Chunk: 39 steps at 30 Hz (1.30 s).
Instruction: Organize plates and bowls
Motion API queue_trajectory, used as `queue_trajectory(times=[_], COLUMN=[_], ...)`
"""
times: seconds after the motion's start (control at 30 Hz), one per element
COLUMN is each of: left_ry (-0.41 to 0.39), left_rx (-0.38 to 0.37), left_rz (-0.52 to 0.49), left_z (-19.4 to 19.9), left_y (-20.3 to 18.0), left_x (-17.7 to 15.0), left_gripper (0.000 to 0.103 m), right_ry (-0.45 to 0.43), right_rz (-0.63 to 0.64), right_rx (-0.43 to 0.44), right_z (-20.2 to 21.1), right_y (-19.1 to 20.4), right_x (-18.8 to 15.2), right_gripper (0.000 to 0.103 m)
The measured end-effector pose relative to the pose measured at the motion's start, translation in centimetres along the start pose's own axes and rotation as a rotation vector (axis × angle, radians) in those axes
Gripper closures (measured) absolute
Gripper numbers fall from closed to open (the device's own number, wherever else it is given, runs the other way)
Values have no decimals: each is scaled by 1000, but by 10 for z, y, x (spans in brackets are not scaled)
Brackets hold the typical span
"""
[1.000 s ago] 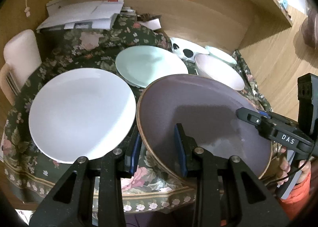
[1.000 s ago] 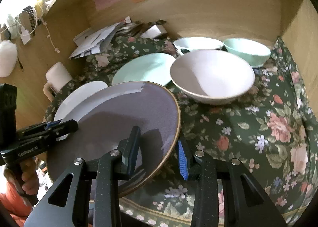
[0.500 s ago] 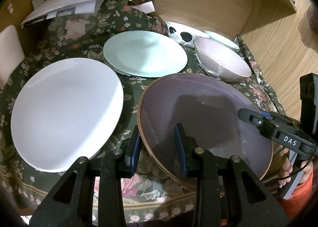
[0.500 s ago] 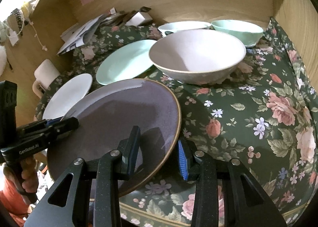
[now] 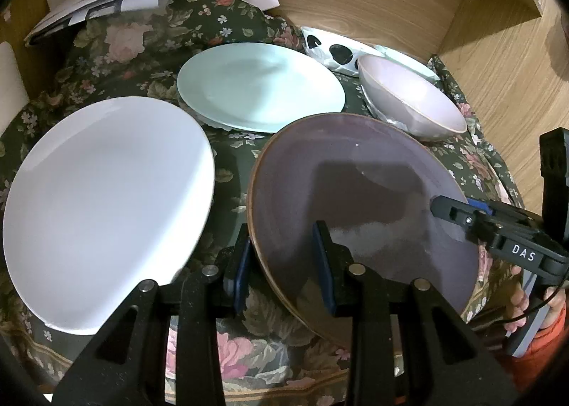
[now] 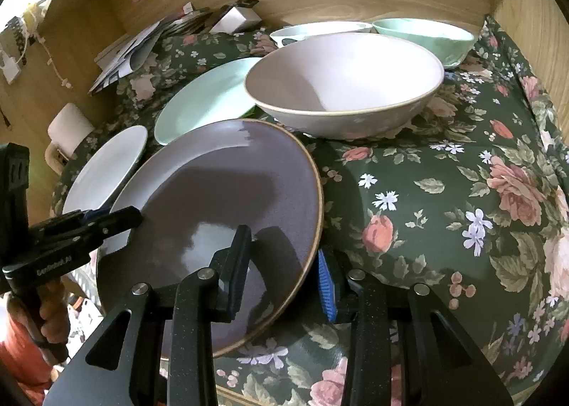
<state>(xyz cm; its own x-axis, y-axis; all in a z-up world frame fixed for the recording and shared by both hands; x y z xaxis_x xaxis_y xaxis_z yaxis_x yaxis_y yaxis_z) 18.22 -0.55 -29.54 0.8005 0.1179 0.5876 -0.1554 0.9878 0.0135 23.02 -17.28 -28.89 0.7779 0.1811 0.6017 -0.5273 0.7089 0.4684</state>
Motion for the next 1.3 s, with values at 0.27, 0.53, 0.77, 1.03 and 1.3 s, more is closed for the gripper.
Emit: queue_trajectory(times=[0.27, 0.53, 0.77, 1.03, 1.3], left_ry=[22, -6, -72, -237, -344], left_rx=[6, 31, 12, 69, 157], left_rz=[-1, 14, 42, 77, 103], left_z=[-1, 14, 49, 103, 136], left_y=[1, 9, 17, 48, 90], left_x=[1, 4, 19, 39, 44], left_gripper=[70, 52, 36, 18, 5], right_ry=[18, -34, -109, -192, -199], right_rz=[9, 59, 109, 209, 257], right_rx=[-38, -88, -65, -23, 25], right_z=[1, 25, 52, 63, 43], right_y=[0, 11, 43, 95, 128], right_x=[1, 10, 24, 43, 57], right_gripper=[70, 52, 43, 28, 17])
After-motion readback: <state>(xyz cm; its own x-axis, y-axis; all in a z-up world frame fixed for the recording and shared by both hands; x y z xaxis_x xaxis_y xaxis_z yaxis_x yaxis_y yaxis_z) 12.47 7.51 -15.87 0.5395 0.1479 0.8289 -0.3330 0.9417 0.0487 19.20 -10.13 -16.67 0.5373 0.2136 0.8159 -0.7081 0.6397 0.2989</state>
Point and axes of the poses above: each gripper's, at about its wrist camera, not at the fingertips, and z roughly against the way its jaws point, y to its left, x to its top, the point moved 9 cm from there along -z, roughly the way its jaws point, and after that the axes turned 15 degrees about x, right-handed, at the moved point
